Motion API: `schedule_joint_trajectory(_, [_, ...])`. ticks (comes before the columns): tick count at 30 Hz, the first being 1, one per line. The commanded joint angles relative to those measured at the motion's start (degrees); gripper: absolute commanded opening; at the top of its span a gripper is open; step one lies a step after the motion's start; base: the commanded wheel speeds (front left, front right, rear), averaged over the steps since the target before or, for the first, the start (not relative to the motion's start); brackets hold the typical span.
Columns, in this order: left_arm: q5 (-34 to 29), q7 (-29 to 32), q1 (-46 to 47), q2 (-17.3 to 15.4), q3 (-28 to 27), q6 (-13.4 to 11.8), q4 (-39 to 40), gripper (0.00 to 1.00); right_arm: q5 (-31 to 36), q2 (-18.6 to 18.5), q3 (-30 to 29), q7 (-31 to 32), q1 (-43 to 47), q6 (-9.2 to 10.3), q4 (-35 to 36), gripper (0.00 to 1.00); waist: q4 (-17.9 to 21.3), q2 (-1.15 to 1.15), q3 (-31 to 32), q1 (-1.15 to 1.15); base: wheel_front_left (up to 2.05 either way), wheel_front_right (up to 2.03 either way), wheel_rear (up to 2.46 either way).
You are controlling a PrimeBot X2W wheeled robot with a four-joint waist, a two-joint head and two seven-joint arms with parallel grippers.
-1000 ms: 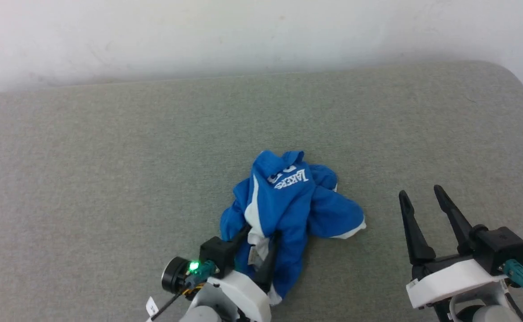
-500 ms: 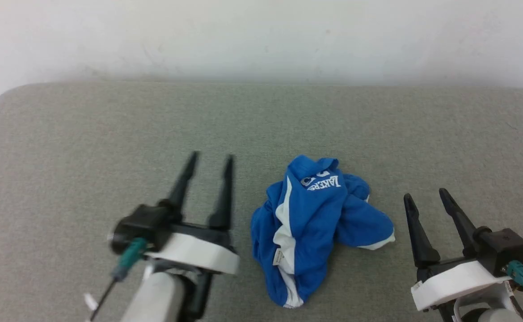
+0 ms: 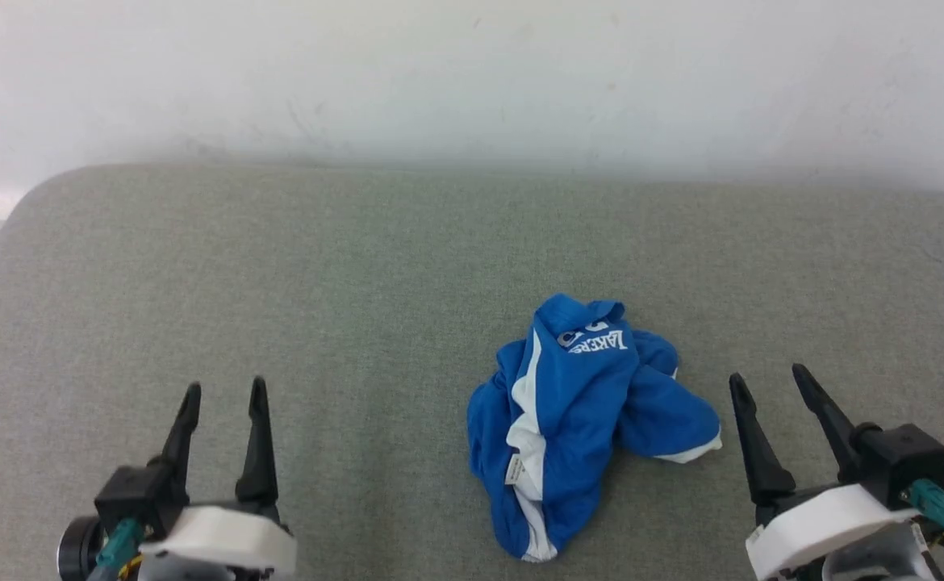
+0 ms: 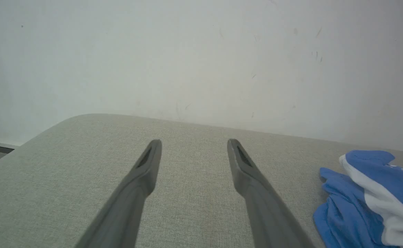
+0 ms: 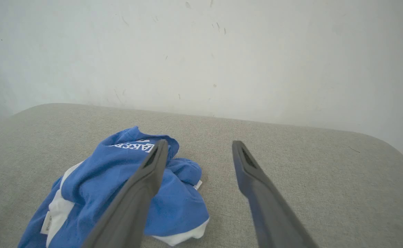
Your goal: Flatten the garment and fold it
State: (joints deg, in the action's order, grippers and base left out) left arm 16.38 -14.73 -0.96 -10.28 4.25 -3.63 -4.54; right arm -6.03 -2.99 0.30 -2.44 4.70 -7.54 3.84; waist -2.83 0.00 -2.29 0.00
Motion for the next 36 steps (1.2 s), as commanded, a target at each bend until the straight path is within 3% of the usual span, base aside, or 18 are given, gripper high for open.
schedule_joint_trajectory(1, [-0.71,-0.27,-1.26,-0.21,-0.15,-0.27,0.01,1.00,0.30,0.11,-0.13,0.30,0.95,0.05,0.38,1.00,-0.27,0.00,0.55,0.00,0.00,0.00,0.00])
schedule_joint_trajectory(14, [0.14,1.51,-3.62,0.83,2.57,1.24,-0.02,1.00,0.24,0.12,0.66,1.41,2.21,0.05,1.30,1.00,-0.43,0.00,1.80,0.00,0.00,0.00,0.00])
schedule_joint_trajectory(27, [2.77,20.76,2.31,5.43,17.48,7.84,-4.98,1.00,-0.11,0.12,1.34,1.70,1.51,0.05,1.84,1.00,0.12,0.00,-0.41,0.00,0.00,0.00,0.00])
schedule_joint_trajectory(36, [4.68,29.62,7.49,6.49,22.59,9.02,-14.98,1.00,-0.66,0.12,1.95,1.45,0.53,0.05,0.75,1.00,2.55,0.00,-1.72,0.00,0.00,0.00,0.00])
